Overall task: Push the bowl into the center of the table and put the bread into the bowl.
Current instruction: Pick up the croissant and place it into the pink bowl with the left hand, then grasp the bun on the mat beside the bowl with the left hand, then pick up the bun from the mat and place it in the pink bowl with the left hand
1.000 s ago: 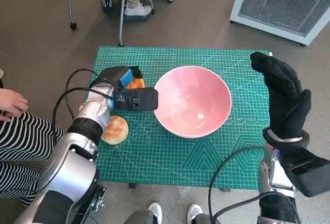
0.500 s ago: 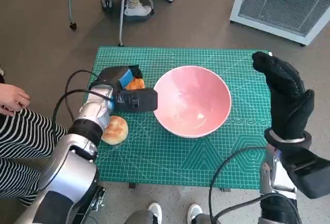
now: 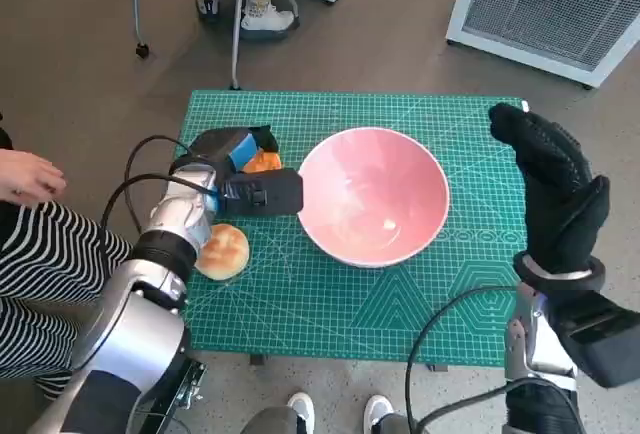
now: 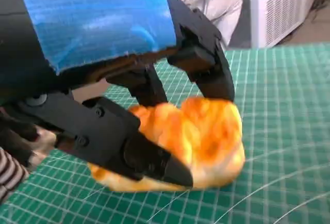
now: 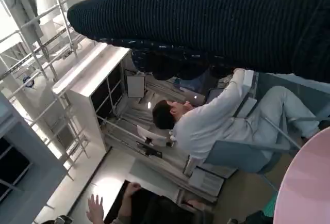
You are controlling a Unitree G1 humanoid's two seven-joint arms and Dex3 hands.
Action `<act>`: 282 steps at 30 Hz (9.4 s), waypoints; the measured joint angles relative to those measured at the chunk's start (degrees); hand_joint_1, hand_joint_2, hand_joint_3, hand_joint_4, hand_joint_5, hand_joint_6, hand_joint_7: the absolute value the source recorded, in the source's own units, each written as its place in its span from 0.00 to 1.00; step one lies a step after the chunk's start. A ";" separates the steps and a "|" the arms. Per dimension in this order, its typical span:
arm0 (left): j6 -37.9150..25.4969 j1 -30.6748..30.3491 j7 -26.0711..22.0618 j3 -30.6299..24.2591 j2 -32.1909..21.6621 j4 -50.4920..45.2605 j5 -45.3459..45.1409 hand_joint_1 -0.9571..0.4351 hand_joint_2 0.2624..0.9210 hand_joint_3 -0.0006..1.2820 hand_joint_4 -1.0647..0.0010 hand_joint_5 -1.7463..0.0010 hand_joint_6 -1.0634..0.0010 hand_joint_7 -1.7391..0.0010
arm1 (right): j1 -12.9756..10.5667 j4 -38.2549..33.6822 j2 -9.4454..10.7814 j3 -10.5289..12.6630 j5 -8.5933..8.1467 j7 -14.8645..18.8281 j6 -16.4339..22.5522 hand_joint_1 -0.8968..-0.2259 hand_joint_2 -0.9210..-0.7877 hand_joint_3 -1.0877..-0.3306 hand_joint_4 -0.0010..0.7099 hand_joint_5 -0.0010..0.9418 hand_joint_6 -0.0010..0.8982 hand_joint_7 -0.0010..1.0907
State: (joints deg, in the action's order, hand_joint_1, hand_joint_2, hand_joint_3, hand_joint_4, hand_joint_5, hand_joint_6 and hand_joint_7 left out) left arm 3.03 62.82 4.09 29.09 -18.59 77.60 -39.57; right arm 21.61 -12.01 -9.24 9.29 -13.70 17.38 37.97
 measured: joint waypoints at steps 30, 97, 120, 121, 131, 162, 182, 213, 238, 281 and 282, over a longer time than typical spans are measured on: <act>26.43 -9.07 4.95 -8.54 -3.48 -42.11 6.30 0.69 1.00 0.04 0.30 0.39 0.43 0.30 | -0.11 -0.23 0.32 -0.03 0.05 0.05 0.52 0.31 0.00 0.46 0.18 0.00 0.06 0.40; 25.10 -22.94 -38.57 -20.06 -24.27 -56.24 22.68 0.45 0.79 0.00 0.91 0.99 0.76 0.98 | -2.46 2.93 1.10 -0.48 0.41 -1.72 -0.41 0.30 0.00 0.44 0.17 0.00 0.00 0.45; 19.76 -32.15 -49.73 -23.40 -29.29 -61.68 29.61 0.53 0.76 0.00 0.89 1.00 0.74 0.99 | -2.19 1.50 0.87 -0.40 -0.80 -0.33 -0.09 0.29 0.00 0.44 0.17 0.00 0.01 0.47; 19.56 -32.24 -49.77 -23.35 -29.29 -61.61 29.35 0.53 0.76 0.00 0.89 1.00 0.74 0.99 | -2.19 1.43 0.83 -0.40 -0.86 -0.24 -0.09 0.30 0.00 0.44 0.17 0.00 0.01 0.47; 18.78 -32.54 -48.15 -21.15 -28.21 -57.64 25.67 0.54 0.75 0.00 0.88 1.00 0.74 0.99 | -2.17 1.35 0.40 -0.30 -1.87 0.26 -0.11 0.31 0.00 0.44 0.17 0.00 0.01 0.47; 16.27 -29.61 -40.06 -13.79 -22.70 -44.72 14.71 0.57 0.75 0.00 0.75 0.98 0.69 0.98 | -2.70 4.60 -0.98 0.52 -1.87 0.36 -2.61 0.30 0.00 0.44 0.17 0.00 0.00 0.47; 14.63 -30.87 -38.27 -12.49 -22.56 -47.86 12.86 0.45 0.97 0.08 0.34 0.58 0.40 0.31 | -3.24 5.23 -1.33 0.66 -1.82 0.36 -3.57 0.30 0.00 0.44 0.17 0.00 0.00 0.47; 17.90 -32.75 -34.96 -12.68 -23.66 -47.72 12.84 0.69 0.97 0.06 0.30 0.36 0.42 0.33 | -3.40 5.71 -1.33 0.61 -1.85 0.37 -4.72 0.31 0.00 0.45 0.19 0.01 0.01 0.48; 17.80 -32.69 -35.23 -15.29 -23.71 -53.84 14.21 0.69 0.96 0.05 0.25 0.41 0.40 0.32 | -3.51 6.12 -1.11 0.48 -1.88 0.30 -5.11 0.32 0.00 0.44 0.19 0.00 0.01 0.48; 15.18 -5.66 -34.62 -14.28 -9.53 -54.68 16.89 0.69 0.99 0.02 0.27 0.39 0.40 0.33 | -5.57 8.50 1.17 0.09 0.45 -2.58 -4.71 0.30 0.00 0.44 0.19 0.00 0.00 0.48; 15.43 -4.85 -34.13 -13.81 -8.61 -53.22 16.66 0.69 0.99 0.02 0.27 0.40 0.39 0.33 | -5.72 8.65 1.27 0.03 0.50 -2.71 -4.70 0.30 0.00 0.44 0.19 0.00 0.00 0.48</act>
State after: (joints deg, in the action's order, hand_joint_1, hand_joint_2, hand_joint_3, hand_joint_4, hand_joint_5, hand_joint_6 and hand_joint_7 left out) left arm 18.46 57.97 -30.04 15.27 -27.21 24.38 -22.91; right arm 15.89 -3.36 -7.97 9.32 -13.21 14.67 33.26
